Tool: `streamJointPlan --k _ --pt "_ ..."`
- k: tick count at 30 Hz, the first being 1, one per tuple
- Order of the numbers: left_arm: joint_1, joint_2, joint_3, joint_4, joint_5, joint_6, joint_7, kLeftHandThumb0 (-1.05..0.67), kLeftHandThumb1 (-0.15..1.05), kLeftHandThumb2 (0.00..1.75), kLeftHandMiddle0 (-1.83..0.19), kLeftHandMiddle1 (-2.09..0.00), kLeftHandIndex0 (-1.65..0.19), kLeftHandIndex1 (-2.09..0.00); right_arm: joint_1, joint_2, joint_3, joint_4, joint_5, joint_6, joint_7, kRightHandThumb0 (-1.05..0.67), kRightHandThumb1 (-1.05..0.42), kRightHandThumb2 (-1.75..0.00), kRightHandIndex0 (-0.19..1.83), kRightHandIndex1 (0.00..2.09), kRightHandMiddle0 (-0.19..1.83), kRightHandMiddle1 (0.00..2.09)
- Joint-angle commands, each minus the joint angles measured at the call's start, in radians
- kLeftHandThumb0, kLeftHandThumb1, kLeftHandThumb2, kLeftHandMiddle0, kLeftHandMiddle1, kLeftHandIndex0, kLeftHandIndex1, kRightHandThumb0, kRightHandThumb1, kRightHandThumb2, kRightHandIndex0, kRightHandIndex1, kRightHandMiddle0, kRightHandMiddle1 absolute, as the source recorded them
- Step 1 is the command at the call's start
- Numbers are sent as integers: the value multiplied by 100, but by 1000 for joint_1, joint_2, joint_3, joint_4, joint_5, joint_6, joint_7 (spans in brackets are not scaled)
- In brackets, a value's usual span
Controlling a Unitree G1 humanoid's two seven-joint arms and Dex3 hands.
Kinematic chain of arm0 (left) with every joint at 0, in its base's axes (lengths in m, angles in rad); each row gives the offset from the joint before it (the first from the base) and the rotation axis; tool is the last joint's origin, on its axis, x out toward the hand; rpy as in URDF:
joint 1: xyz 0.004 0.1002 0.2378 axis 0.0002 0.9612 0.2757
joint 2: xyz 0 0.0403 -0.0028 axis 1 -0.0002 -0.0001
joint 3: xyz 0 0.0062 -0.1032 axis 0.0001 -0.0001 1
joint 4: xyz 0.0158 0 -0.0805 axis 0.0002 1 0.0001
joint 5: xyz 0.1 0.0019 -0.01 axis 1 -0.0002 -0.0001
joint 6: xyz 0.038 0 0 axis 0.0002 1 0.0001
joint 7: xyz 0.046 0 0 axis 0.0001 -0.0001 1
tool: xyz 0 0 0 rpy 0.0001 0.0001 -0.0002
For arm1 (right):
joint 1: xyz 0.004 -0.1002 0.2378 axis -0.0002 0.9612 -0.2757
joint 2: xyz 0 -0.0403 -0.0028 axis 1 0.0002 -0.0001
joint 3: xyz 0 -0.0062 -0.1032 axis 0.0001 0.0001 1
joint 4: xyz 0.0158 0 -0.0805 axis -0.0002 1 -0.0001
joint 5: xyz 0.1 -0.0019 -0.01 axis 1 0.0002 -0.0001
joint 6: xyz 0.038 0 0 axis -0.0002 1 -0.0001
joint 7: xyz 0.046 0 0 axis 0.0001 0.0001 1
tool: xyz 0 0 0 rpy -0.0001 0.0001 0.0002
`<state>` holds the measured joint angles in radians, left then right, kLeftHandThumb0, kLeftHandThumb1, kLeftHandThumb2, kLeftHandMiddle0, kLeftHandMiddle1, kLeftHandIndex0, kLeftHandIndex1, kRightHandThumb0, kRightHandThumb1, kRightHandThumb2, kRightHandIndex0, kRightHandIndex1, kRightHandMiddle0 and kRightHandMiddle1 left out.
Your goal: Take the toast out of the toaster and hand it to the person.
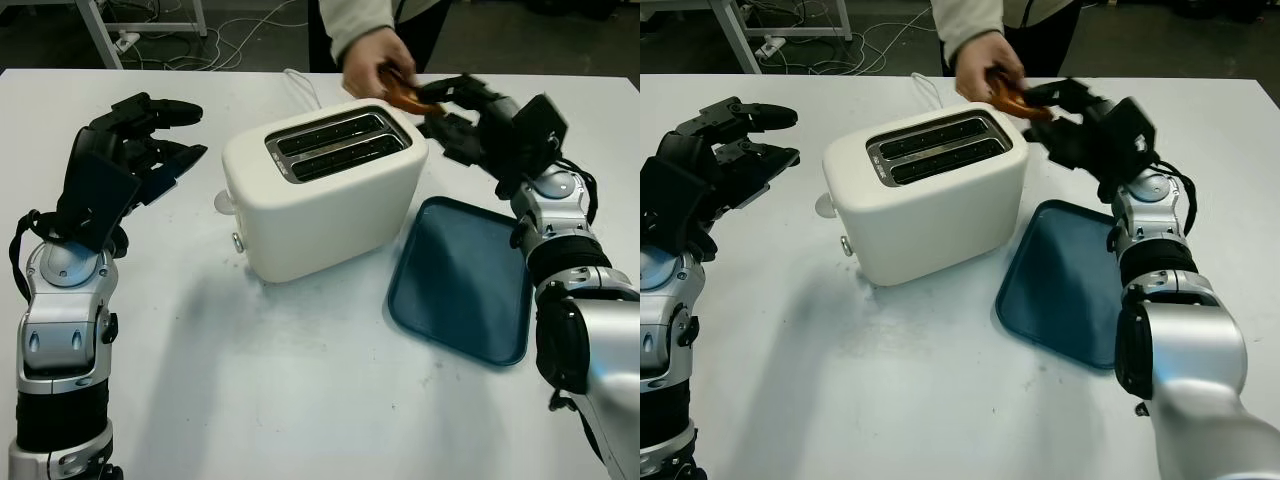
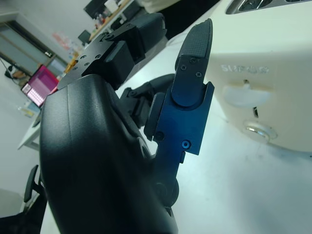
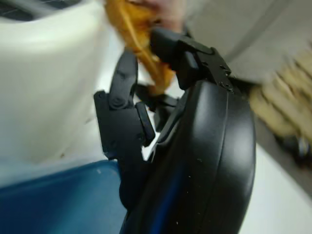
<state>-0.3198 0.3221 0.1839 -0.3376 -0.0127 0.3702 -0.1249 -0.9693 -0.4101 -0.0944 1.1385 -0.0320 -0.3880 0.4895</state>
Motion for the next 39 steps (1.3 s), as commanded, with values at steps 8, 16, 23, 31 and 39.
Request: streamJointPlan --k 8,16,23,31,39 --pt "13 3 11 -8 -5 -7 1 -54 87 0 -54 -100 -58 -67 92 -53 20 -63 -45 -96 -117 -98 -92 -39 0 0 0 0" --pt "31 10 23 -9 -6 -26 -7 -52 87 0 -54 -100 -58 -68 390 -33 -83 -391 69 -141 -171 -101 -92 -27 0 0 0 0" --pt "111 -17 62 -67 -31 -26 0 -60 88 1 -51 -98 -54 -67 817 108 -117 -991 220 1 -234 -100 -92 -17 6 4 12 5" --pt "302 -151 60 -138 -22 -178 84 -57 90 1 -54 -92 -55 -61 1070 284 -37 -1215 219 -49 -272 -90 -92 -26 24 9 30 6" --pt "480 -360 -123 -49 21 -446 168 -54 92 10 -24 -90 -33 -54 1139 352 56 -1254 182 -12 -290 -80 -92 -62 27 3 33 1"
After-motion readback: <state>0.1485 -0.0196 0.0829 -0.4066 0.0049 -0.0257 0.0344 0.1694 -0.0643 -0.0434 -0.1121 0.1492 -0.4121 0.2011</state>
